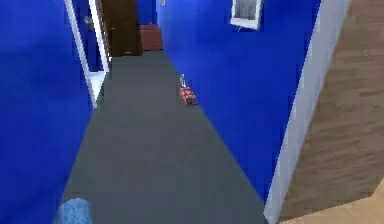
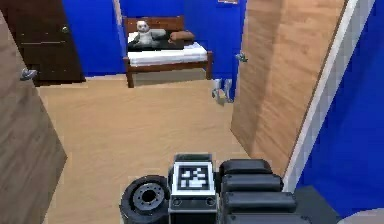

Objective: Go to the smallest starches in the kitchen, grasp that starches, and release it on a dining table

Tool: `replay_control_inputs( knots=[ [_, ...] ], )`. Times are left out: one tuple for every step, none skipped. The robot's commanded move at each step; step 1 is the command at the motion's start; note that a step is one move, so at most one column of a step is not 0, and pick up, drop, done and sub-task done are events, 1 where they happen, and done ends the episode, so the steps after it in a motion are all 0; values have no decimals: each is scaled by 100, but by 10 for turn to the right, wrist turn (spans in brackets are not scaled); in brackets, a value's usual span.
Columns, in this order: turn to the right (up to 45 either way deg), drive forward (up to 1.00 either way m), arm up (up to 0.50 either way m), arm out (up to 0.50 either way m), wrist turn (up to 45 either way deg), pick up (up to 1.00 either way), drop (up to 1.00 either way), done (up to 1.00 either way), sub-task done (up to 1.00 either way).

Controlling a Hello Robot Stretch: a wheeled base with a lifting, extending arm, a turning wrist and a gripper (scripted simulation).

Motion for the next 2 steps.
replay_control_inputs(
  knots=[
    [450, 0, 0, 0, 0, 0, 0, 0, 0],
    [450, 0, 0, 0, 0, 0, 0, 0, 0]
  ],
)
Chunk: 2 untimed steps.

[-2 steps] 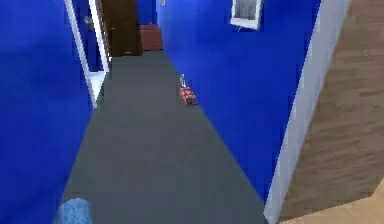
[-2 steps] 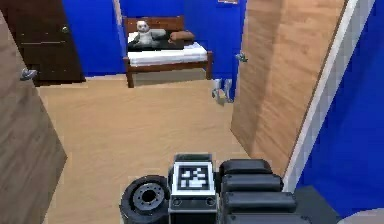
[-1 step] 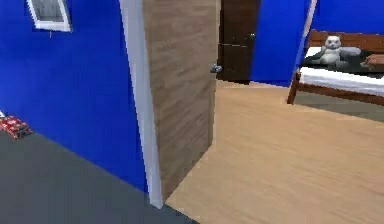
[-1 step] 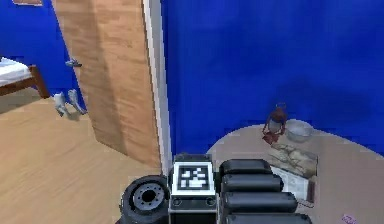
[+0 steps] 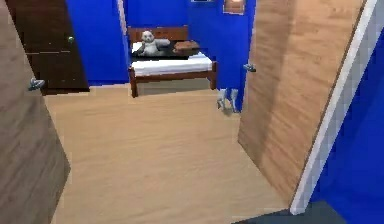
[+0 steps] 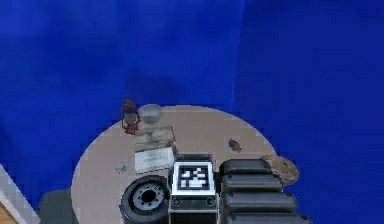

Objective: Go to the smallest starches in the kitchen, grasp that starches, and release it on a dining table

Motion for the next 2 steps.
replay_control_inputs(
  knots=[
    [450, 0, 0, 0, 0, 0, 0, 0, 0],
    [210, 0, 0, 0, 0, 0, 0, 0, 0]
  ],
)
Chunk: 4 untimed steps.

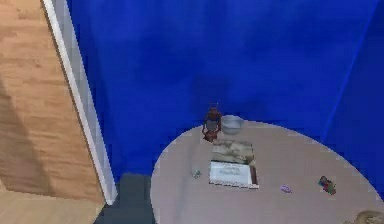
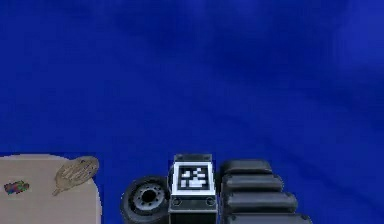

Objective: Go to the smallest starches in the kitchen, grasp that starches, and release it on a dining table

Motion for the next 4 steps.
replay_control_inputs(
  knots=[
    [-450, 0, 0, 0, 0, 0, 0, 0, 0],
    [-450, 0, 0, 0, 0, 0, 0, 0, 0],
    [-450, 0, 0, 0, 0, 0, 0, 0, 0],
    [-60, 0, 0, 0, 0, 0, 0, 0, 0]
  ],
)
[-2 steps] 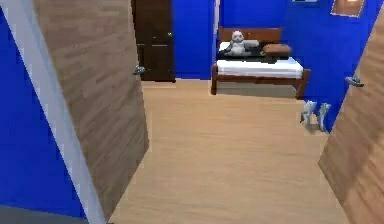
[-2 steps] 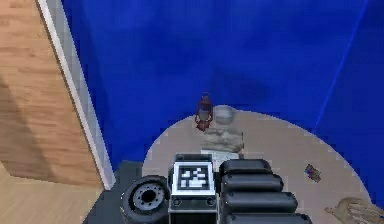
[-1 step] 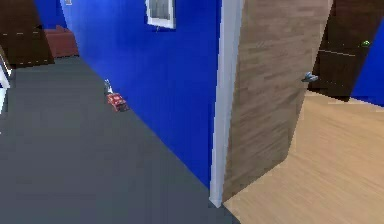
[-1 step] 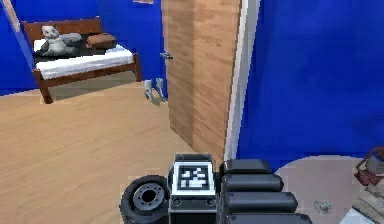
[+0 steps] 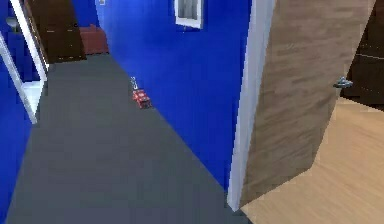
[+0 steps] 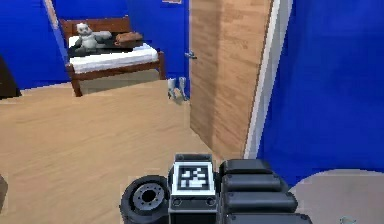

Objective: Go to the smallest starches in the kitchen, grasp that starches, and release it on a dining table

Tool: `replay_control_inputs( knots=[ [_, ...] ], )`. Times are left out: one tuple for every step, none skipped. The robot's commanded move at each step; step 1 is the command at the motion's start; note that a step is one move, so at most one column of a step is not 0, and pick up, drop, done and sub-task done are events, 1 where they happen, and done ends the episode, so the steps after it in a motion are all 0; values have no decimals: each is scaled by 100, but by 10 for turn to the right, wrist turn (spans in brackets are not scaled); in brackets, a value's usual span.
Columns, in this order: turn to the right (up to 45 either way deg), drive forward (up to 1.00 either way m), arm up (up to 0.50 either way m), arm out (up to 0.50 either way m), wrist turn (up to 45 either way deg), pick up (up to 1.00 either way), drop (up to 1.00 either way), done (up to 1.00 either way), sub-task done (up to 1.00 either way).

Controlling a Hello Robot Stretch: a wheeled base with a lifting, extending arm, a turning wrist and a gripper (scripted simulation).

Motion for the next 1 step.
replay_control_inputs(
  knots=[
    [450, 0, 0, 0, 0, 0, 0, 0, 0]
  ],
)
